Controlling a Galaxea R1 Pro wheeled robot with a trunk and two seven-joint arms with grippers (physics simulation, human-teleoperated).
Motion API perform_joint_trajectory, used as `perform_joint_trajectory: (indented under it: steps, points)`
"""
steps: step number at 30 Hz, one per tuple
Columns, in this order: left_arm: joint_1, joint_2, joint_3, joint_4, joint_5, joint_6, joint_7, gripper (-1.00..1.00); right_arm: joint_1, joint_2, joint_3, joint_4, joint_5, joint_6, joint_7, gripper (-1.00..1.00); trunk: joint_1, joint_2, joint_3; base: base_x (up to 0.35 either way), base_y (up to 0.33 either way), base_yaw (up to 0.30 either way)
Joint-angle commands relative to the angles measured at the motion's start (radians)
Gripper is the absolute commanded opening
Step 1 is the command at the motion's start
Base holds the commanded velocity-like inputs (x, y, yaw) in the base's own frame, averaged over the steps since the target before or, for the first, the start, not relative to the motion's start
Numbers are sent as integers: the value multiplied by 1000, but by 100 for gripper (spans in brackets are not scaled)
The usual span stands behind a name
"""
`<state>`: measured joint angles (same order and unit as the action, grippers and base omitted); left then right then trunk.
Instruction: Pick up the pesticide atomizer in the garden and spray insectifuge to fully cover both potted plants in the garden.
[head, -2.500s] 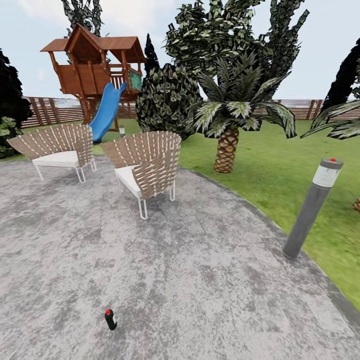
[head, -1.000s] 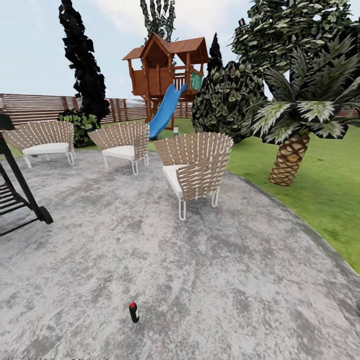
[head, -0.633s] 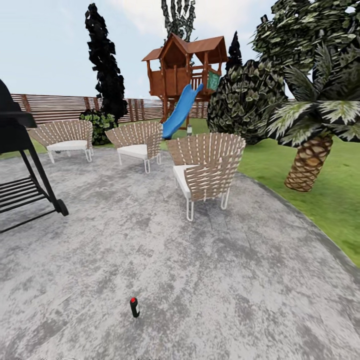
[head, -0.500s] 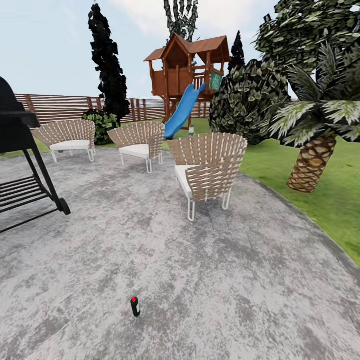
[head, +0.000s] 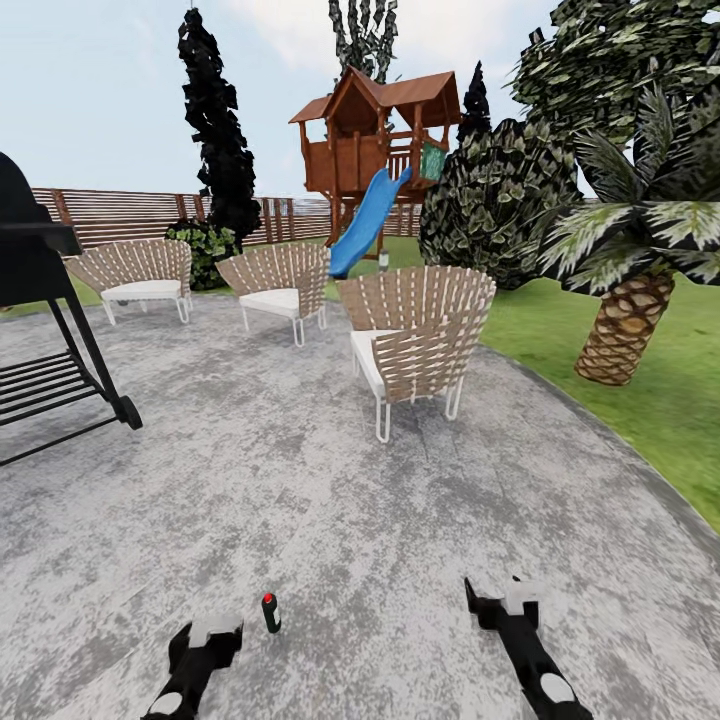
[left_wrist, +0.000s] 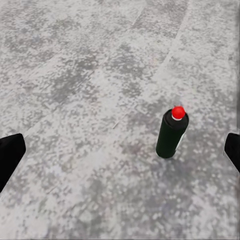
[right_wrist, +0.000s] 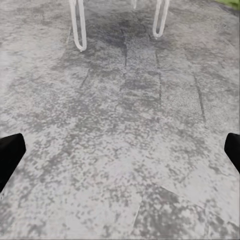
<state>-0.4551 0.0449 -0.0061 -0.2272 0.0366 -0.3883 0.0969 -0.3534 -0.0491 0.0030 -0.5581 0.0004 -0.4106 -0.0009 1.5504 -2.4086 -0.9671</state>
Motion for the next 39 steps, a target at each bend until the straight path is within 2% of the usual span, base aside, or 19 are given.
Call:
perform_joint_trajectory:
  steps: [1, 6, 12, 17, 31, 39]
  points:
    - [-5, 0, -1, 1, 4, -3, 1, 100, -9, 1, 0, 1, 0, 0, 1, 100, 0, 0, -1, 0, 0, 0]
    - [-14, 3, 5, 2, 5, -5, 1, 100, -38, 5, 2, 4, 2, 11, 6, 100, 0, 0, -1, 0, 0, 0]
    - [-11, 1, 1, 0, 5, -15, 11, 100, -41, 2, -1, 10, 4, 12, 7, 100, 0, 0, -1, 0, 0, 0]
    - [-11, -1, 0, 1, 5, -15, 12, 100, -41, -4, -1, 52, 3, 12, 7, 100, 0, 0, -1, 105, -44, 0]
    - [-13, 2, 1, 0, 6, -15, 12, 100, -41, -3, -2, 64, 2, 10, 5, 100, 0, 0, -1, 171, -243, 4]
    - [-14, 6, 3, 0, 10, -16, 12, 100, -41, 1, -1, 65, 3, 10, 1, 100, 0, 0, -9, 89, -193, 162]
